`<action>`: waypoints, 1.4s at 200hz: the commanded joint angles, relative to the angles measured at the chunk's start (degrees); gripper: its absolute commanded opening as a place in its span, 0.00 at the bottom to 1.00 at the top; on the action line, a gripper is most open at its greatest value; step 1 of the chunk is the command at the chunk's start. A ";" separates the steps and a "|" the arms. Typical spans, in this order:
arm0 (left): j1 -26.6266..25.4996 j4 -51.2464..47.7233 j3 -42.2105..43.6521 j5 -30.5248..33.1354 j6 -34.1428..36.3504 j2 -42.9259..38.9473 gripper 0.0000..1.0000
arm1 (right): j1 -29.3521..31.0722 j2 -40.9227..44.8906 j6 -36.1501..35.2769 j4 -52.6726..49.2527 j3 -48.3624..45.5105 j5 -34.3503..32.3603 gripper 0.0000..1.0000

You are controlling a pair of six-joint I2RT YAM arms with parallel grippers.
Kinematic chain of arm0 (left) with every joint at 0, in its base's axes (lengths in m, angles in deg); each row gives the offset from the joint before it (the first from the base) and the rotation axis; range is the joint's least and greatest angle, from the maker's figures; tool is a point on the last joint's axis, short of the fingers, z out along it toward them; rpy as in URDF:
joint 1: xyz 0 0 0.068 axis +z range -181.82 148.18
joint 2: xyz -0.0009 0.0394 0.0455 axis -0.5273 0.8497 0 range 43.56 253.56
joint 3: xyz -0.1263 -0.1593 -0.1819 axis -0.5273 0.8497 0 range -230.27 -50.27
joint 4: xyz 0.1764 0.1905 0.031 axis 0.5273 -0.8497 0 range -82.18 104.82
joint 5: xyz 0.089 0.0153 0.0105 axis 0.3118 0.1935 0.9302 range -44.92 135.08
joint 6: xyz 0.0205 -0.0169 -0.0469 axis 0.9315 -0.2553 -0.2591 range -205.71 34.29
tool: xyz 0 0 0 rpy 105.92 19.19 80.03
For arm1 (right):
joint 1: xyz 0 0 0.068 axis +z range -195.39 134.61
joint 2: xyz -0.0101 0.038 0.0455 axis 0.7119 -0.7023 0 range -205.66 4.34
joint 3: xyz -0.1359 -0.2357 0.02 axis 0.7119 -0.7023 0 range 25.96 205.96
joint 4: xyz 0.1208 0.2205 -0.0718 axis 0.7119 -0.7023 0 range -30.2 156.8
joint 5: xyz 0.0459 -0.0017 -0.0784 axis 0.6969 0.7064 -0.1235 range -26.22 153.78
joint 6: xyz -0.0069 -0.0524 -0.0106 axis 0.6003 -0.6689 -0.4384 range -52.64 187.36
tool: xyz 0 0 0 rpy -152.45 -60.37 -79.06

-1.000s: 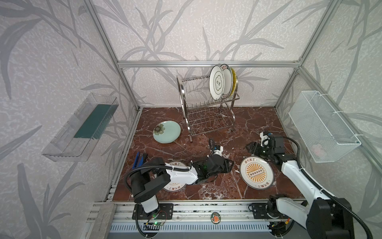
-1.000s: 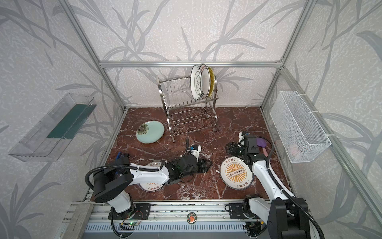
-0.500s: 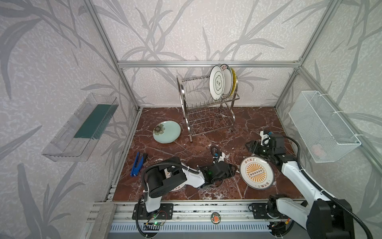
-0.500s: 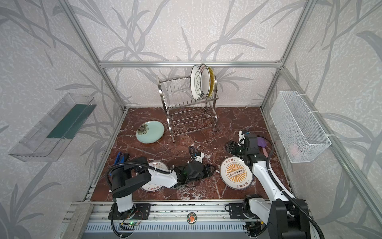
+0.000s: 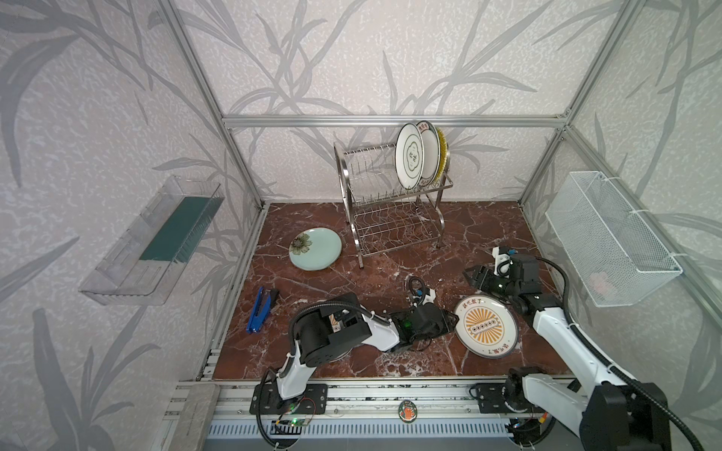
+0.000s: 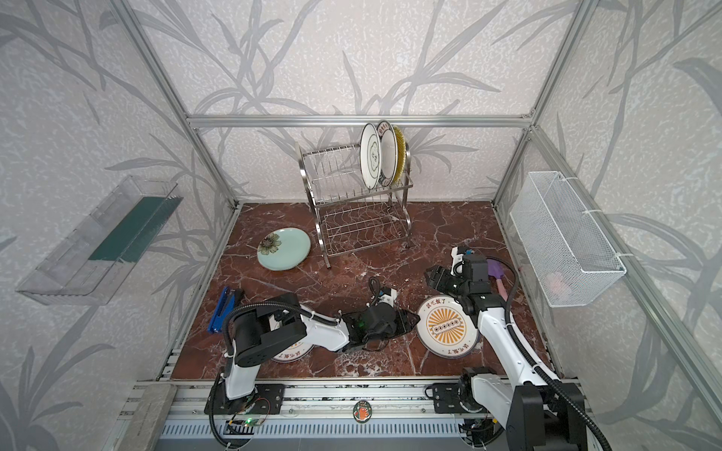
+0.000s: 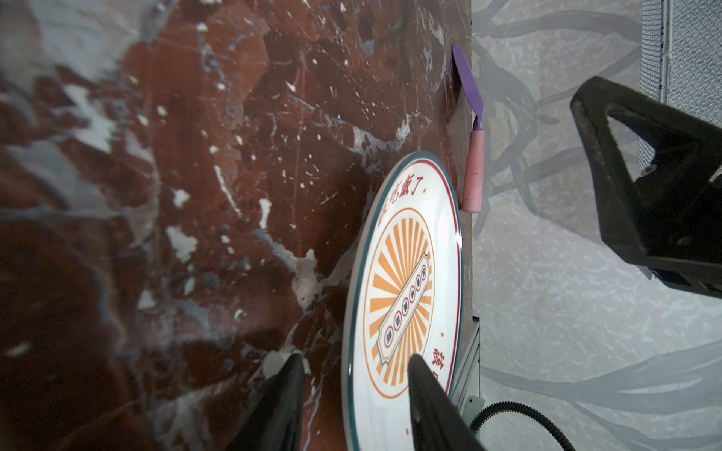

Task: Load the plates into the dish rack
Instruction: 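Grasp the sunburst plate rim with the left gripper while the right gripper braces it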

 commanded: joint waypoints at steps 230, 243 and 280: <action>0.76 -4.39 -7.57 -7.16 -2.35 5.61 0.18 | -1.33 2.49 0.05 -2.28 1.49 -0.33 0.72; 0.78 -4.05 -7.53 -7.30 -2.35 5.77 0.18 | -1.38 2.44 0.08 -2.28 1.53 -0.42 0.72; 1.24 -2.04 -6.96 -7.86 -3.46 6.61 0.10 | -1.33 2.36 -0.01 -2.49 1.74 -0.51 0.72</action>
